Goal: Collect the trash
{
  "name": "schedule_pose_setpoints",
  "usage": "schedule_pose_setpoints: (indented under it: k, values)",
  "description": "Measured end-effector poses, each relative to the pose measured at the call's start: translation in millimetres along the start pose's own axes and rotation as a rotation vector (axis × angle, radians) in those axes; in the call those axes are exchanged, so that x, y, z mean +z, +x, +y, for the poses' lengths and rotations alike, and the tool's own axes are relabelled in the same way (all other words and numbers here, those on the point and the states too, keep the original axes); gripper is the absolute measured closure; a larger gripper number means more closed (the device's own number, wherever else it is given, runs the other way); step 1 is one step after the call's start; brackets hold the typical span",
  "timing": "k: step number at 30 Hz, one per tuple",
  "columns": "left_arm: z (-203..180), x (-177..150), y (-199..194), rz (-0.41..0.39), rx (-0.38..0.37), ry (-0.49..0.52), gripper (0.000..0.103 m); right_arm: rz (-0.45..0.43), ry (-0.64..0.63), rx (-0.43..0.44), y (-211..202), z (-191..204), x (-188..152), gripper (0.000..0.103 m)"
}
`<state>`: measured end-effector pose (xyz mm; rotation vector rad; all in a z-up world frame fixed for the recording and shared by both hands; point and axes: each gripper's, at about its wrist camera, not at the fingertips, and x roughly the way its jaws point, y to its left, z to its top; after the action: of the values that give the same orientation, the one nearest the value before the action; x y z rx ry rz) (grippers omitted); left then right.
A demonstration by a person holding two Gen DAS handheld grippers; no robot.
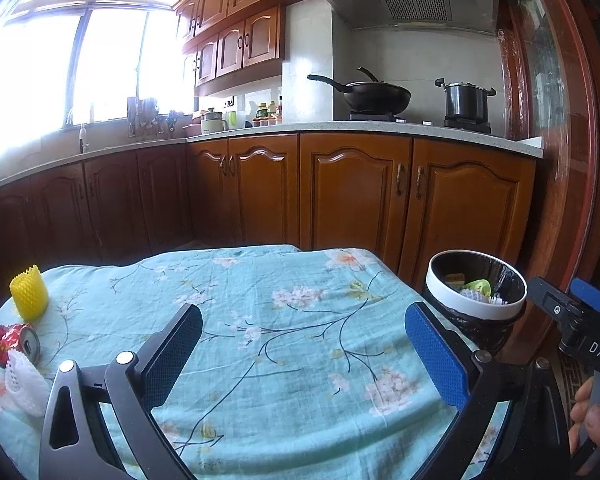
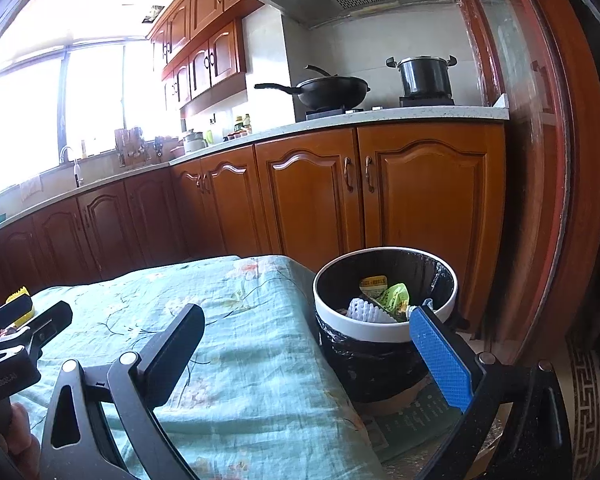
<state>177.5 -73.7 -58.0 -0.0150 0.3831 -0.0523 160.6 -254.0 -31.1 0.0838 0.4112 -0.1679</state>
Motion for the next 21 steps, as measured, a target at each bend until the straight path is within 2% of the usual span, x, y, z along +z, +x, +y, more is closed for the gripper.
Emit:
schedule_pose_setpoints:
  k: [21]
  values:
    - [2.0,-4.2,3.3,-0.015,-0.005,0.019,0.001,0.006,0.007,0.013,0.8,-2.2,-0.2,0.0]
